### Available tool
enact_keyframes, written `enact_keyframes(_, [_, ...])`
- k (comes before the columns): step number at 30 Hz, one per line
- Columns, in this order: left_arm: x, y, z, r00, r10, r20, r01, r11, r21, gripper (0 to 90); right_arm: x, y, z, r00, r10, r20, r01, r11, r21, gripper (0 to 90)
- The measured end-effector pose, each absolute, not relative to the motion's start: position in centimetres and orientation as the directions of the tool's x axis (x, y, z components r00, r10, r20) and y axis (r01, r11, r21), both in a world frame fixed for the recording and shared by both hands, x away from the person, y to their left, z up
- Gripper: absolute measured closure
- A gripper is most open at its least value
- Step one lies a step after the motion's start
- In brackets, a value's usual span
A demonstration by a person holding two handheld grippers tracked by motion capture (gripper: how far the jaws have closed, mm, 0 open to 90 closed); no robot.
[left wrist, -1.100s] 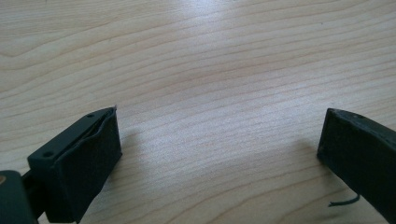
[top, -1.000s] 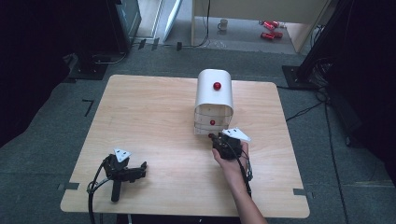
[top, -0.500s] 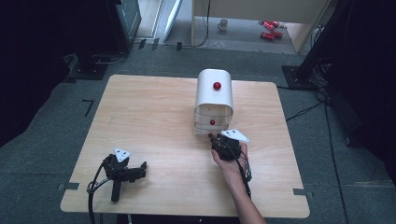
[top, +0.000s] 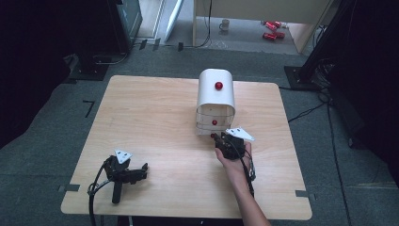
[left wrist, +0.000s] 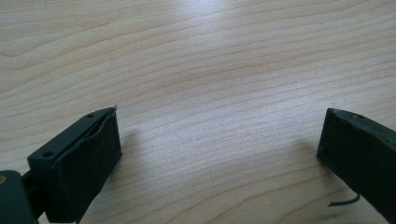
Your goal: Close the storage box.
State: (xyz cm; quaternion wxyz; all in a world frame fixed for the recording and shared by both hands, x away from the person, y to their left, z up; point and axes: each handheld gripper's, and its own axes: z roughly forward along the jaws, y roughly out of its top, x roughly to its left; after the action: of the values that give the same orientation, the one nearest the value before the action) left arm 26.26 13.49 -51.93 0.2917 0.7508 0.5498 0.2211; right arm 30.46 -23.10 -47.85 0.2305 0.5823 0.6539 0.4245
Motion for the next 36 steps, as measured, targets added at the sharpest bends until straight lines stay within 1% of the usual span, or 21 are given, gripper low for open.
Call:
enact_keyframes(10, [26.3,13.5,-51.9,0.298,0.955,0.011,0.697,-0.225,0.681,0.0,29.8,-24.4,-47.8,-0.213,0.954,0.211,0.555,-0.059,0.83,64.7])
enact_keyframes(14, [26.3,13.5,-51.9,0.298,0.955,0.011,0.697,-0.225,0.681,0.0,29.1,-25.7,-48.1,-0.223,0.952,0.207,0.559,-0.049,0.828,58.8])
enact_keyframes(22, [26.3,13.5,-51.9,0.298,0.955,0.011,0.697,-0.225,0.681,0.0,27.3,-28.7,-48.7,-0.254,0.947,0.196,0.577,-0.014,0.816,40.3])
enact_keyframes(25, [26.3,13.5,-51.9,0.298,0.955,0.011,0.697,-0.225,0.681,0.0,26.4,-29.7,-49.0,-0.242,0.955,0.172,0.586,0.002,0.811,33.9])
enact_keyframes(29, [26.3,13.5,-51.9,0.298,0.955,0.011,0.697,-0.225,0.681,0.0,25.1,-30.8,-49.6,-0.227,0.962,0.154,0.598,0.013,0.801,28.8])
enact_keyframes(36, [26.3,13.5,-51.9,0.298,0.955,0.011,0.697,-0.225,0.681,0.0,23.4,-32.8,-50.1,-0.209,0.968,0.137,0.621,0.023,0.783,25.2])
